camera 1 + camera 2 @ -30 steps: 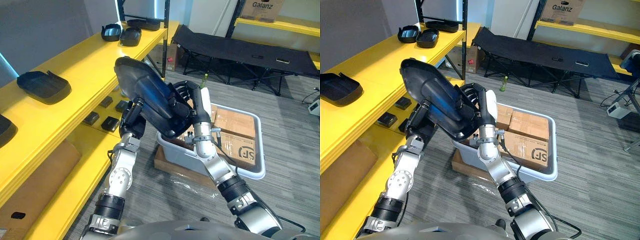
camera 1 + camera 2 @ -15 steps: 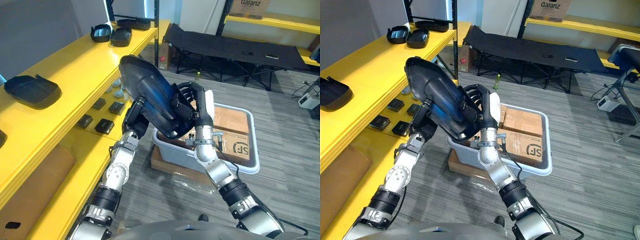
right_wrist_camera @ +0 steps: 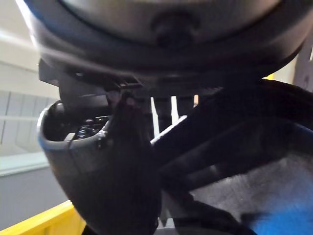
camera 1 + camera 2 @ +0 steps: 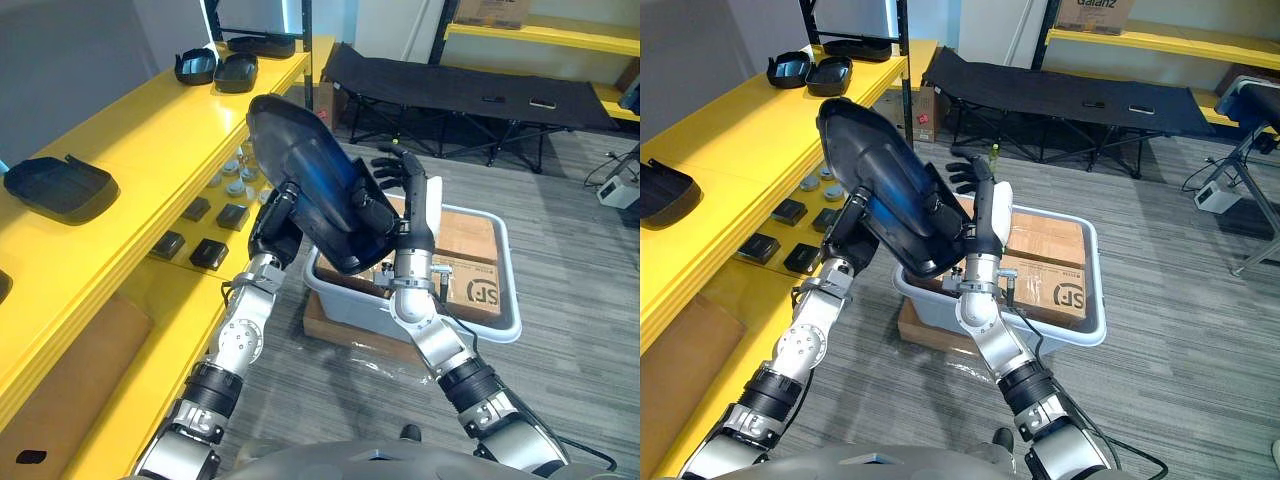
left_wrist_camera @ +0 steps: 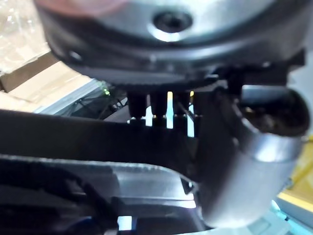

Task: Walk over and take three plastic housings, then place them on the shelf

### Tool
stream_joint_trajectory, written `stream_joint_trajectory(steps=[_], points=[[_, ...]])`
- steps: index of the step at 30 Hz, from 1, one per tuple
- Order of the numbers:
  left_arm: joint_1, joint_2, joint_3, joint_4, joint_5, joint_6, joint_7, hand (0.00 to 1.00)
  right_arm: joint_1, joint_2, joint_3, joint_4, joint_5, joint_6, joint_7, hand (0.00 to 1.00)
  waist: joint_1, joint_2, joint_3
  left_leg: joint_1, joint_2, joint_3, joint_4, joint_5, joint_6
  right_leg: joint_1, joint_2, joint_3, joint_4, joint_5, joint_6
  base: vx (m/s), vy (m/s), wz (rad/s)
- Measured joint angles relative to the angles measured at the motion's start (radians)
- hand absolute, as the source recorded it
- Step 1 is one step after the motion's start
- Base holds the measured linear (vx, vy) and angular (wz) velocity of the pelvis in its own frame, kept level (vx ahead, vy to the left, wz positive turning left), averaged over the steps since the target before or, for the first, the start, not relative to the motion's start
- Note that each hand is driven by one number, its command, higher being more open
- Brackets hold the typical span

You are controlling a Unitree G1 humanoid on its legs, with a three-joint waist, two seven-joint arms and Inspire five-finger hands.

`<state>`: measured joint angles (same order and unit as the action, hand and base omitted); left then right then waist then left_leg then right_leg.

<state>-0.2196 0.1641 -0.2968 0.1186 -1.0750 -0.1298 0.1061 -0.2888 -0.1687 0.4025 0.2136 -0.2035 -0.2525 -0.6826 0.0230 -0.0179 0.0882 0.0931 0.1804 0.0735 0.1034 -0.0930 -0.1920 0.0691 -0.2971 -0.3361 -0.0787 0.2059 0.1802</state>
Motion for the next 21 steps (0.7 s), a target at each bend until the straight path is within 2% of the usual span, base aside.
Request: stream_joint_trajectory(steps=[1, 4, 9, 13, 16, 21], points=[[0.001, -0.001, -0.028, -0.045, 0.129, -0.001, 0.063, 0.0, 0.0, 0.001, 0.007, -0.03, 0.039, 0.027, 0.02, 1.0, 0.001, 0.0, 0.0, 0.0, 0.0, 0.0, 0.0, -0.001, 0.0, 0.0, 0.0, 0.0, 0.0, 0.0, 0.0, 0.0, 0.0, 0.0], [0.034, -0.022, -0.041, -0.151, 0.376, 0.009, 0.158, 0.0, 0.002, 0.012, 0.005, -0.047, 0.054, 0.028, 0.028, 1.0, -0.002, 0.002, 0.001, -0.001, 0.0, 0.003, 0.001, -0.003, 0.002, -0.003, 0.0, 0.001, 0.0, 0.0, 0.0, 0.0, 0.0, -0.03], [0.132, -0.058, 0.015, -0.243, 0.645, 0.025, 0.198, 0.0, 0.009, 0.015, -0.017, -0.129, 0.053, 0.028, 0.048, 1.0, 0.001, 0.016, 0.01, -0.004, 0.001, 0.004, 0.002, -0.006, 0.002, -0.006, 0.003, 0.001, 0.0, 0.0, 0.0, 0.0, 0.0, -0.01], [0.196, -0.069, 0.125, -0.245, 0.91, 0.039, 0.258, 0.0, 0.041, 0.014, -0.05, -0.175, 0.053, 0.024, 0.062, 1.0, 0.007, 0.021, 0.013, -0.006, 0.002, 0.003, 0.002, -0.013, 0.006, -0.007, 0.004, -0.001, 0.0, 0.0, 0.0, 0.0, 0.0, 0.0], [0.222, -0.068, 0.213, -0.256, 1.03, 0.044, 0.317, 0.0, 0.108, 0.015, -0.08, -0.195, 0.055, 0.023, 0.067, 1.0, 0.019, 0.021, 0.013, -0.015, 0.003, 0.002, 0.012, -0.019, 0.003, -0.01, 0.004, -0.003, 0.0, -0.002, -0.001, 0.0, 0.0, 0.0], [0.255, -0.07, 0.251, -0.31, 1.13, 0.05, 0.398, 0.0, 0.16, 0.017, -0.092, -0.198, 0.064, 0.024, 0.097, 1.0, 0.029, 0.021, 0.013, -0.017, 0.003, 0.003, 0.016, -0.023, -0.001, -0.012, 0.004, -0.006, 0.0, -0.002, -0.001, 0.0, 0.0, 0.0]])
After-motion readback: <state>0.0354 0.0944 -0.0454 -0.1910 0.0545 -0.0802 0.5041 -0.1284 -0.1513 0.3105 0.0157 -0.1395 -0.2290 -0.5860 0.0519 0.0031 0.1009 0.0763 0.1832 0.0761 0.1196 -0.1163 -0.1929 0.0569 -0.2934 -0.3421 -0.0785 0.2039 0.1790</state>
